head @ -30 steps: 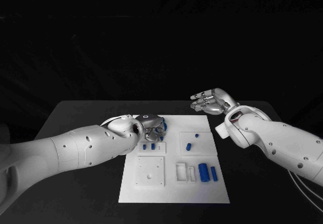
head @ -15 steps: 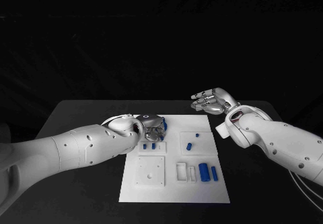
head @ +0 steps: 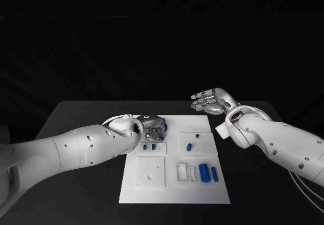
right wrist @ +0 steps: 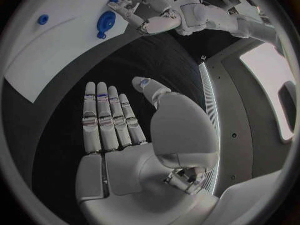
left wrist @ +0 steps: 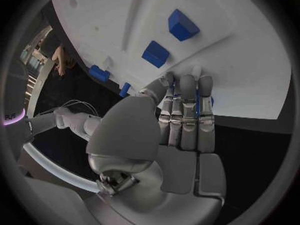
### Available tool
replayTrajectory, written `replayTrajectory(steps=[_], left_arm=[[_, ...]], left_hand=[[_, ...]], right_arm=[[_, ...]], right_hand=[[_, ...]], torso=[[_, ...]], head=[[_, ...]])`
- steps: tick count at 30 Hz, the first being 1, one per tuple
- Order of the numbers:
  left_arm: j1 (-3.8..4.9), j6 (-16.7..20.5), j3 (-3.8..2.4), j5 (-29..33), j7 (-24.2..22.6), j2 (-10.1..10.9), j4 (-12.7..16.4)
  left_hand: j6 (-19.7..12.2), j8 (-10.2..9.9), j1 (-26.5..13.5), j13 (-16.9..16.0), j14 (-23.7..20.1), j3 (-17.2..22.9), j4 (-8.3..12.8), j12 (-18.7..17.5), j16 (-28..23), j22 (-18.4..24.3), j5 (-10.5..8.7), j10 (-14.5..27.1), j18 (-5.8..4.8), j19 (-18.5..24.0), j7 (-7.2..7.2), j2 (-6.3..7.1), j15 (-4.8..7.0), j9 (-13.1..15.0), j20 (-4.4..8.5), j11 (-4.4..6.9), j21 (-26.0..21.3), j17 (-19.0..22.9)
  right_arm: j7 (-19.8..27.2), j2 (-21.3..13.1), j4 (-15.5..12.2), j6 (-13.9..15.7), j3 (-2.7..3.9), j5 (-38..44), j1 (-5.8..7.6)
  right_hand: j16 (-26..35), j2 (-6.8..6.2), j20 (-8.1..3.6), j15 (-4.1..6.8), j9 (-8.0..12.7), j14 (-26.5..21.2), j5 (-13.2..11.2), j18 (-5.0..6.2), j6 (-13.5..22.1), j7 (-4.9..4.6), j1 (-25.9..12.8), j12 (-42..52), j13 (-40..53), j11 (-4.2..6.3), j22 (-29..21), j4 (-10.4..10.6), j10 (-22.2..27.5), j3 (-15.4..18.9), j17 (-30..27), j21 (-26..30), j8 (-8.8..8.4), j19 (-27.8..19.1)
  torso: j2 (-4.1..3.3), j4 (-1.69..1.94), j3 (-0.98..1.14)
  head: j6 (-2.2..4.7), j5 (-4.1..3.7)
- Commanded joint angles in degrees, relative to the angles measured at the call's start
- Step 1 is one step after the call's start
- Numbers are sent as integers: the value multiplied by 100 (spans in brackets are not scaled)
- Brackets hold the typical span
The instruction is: Assemble the parts on the task board
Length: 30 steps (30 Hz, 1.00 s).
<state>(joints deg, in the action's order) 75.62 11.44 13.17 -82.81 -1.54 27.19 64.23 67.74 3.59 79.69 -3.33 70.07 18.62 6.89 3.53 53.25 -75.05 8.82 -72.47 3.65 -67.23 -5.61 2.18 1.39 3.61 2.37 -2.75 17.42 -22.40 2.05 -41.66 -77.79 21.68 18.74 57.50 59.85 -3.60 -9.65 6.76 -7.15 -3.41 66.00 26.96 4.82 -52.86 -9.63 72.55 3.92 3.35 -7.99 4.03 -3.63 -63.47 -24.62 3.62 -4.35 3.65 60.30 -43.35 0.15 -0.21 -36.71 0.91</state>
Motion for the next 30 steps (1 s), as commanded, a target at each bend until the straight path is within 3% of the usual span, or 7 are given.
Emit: replayTrajectory(steps=[1,9,16,24,30], left_arm=[[-101,-347,59,29,-32,-25,24],[-103,-98,54,105,56,40,61],[-101,42,23,434,49,162,196],[-95,178,-166,598,100,280,290],[-84,196,-296,596,160,367,379]], left_hand=[[-5,-1,-21,-2,56,11,21,-23,34,-118,-4,-11,149,27,-5,-43,-3,8,-8,-14,36,4],[61,-1,-43,-2,96,10,9,-23,129,-115,6,-69,142,-23,13,-49,19,11,15,2,93,-36],[48,-2,-125,-2,88,-8,-40,-22,156,-95,5,-55,127,-34,24,-11,19,10,15,-2,76,-43],[40,-1,-128,-1,103,20,-53,-23,186,-99,12,-49,123,-77,21,19,25,10,25,-8,44,-46],[36,-2,-126,-1,102,35,-66,-23,194,-102,17,-49,116,-86,20,21,27,10,31,-9,35,-45]], right_arm=[[106,-5,-11,63,3,28,-2],[127,-8,-7,102,3,28,-2],[128,-15,-6,113,3,27,-2],[112,-16,-31,97,3,27,-2],[119,-24,-41,98,3,25,-2]], right_hand=[[1,34,16,-3,4,-38,-17,113,-25,5,-33,-37,-5,11,-8,-3,21,-21,-6,-39,-29,-21],[1,30,15,1,4,-34,3,113,-44,7,-37,-36,-5,13,-8,-4,16,-31,-5,-40,-29,-19],[1,30,15,1,4,-34,3,113,-44,7,-37,-36,-5,13,-8,-4,16,-31,-5,-40,-29,-19],[1,27,17,-2,5,-44,15,110,-25,5,-45,-37,-5,12,-9,-7,24,-36,-6,-36,-30,-25],[0,30,15,0,4,-38,16,112,-40,6,-46,-36,-5,13,-8,-8,17,-34,-5,-38,-28,-21]], torso=[[0,2,-1],[-2,-7,0],[7,9,-3],[7,14,1],[5,24,-16]], head=[[3,1],[12,2],[25,-19],[73,0],[89,13]])
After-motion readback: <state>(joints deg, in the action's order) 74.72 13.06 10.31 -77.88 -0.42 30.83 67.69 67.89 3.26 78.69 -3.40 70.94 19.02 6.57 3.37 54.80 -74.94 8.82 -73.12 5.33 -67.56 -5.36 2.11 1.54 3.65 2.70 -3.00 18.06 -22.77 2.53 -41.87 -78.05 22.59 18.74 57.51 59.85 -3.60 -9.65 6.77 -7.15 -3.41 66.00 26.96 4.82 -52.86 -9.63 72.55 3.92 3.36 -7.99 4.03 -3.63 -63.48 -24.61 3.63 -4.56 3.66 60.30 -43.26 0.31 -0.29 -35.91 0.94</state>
